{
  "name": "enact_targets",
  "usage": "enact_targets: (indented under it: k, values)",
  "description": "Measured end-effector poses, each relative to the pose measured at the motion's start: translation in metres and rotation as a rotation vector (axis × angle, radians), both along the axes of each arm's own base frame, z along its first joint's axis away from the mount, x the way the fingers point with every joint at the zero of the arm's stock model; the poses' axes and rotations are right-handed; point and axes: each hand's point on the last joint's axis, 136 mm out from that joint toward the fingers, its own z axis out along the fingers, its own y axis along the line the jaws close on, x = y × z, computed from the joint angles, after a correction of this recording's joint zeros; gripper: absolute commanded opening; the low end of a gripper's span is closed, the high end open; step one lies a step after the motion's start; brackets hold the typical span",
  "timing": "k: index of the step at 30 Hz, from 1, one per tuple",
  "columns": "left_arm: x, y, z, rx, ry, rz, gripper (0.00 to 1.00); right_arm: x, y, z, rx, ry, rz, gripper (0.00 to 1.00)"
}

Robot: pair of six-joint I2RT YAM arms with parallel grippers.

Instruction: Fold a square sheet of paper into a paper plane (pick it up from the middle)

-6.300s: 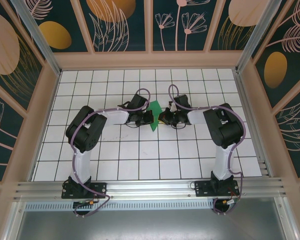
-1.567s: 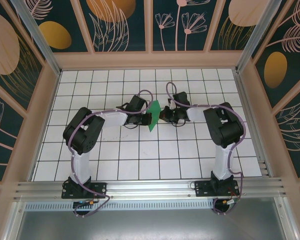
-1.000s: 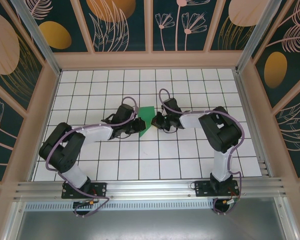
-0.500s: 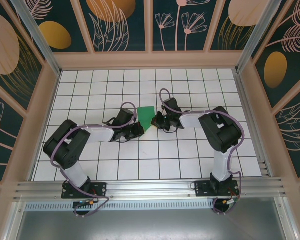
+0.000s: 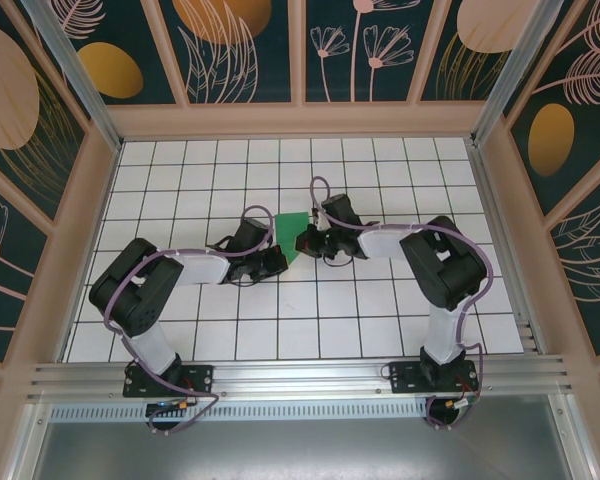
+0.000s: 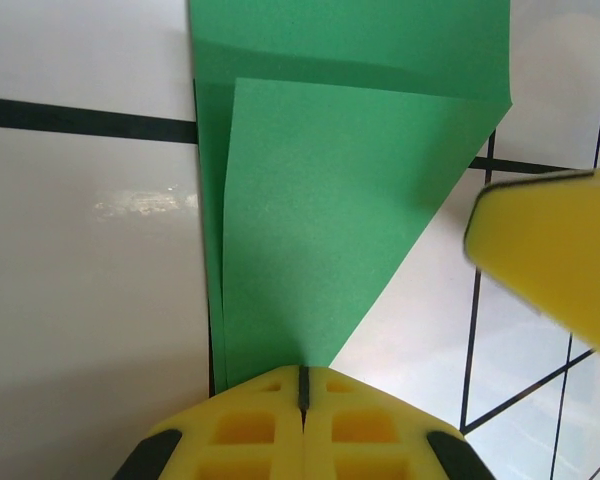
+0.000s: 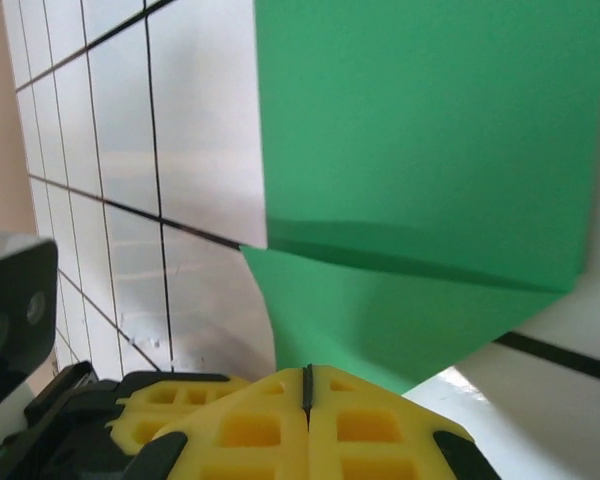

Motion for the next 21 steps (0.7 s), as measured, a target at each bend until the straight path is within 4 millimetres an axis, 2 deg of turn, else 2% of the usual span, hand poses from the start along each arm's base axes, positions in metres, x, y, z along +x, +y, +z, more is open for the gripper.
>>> enact_targets:
  k: [6, 12, 17, 21]
  values:
    - [0.000, 0.000, 0.000, -0.002, 0.003, 0.004, 0.00, -0.006, 0.013, -0.008, -0.007, 0.011, 0.052, 0.00]
    - [0.000, 0.003, 0.004, 0.007, -0.001, 0.014, 0.02, -0.009, 0.012, -0.024, -0.044, 0.045, 0.062, 0.00]
    - [0.001, 0.005, 0.011, 0.010, -0.015, 0.022, 0.02, -0.008, 0.012, -0.025, -0.048, 0.050, 0.064, 0.00]
    - [-0.001, 0.006, 0.010, 0.014, -0.008, 0.021, 0.01, -0.008, 0.012, -0.024, -0.049, 0.051, 0.064, 0.00]
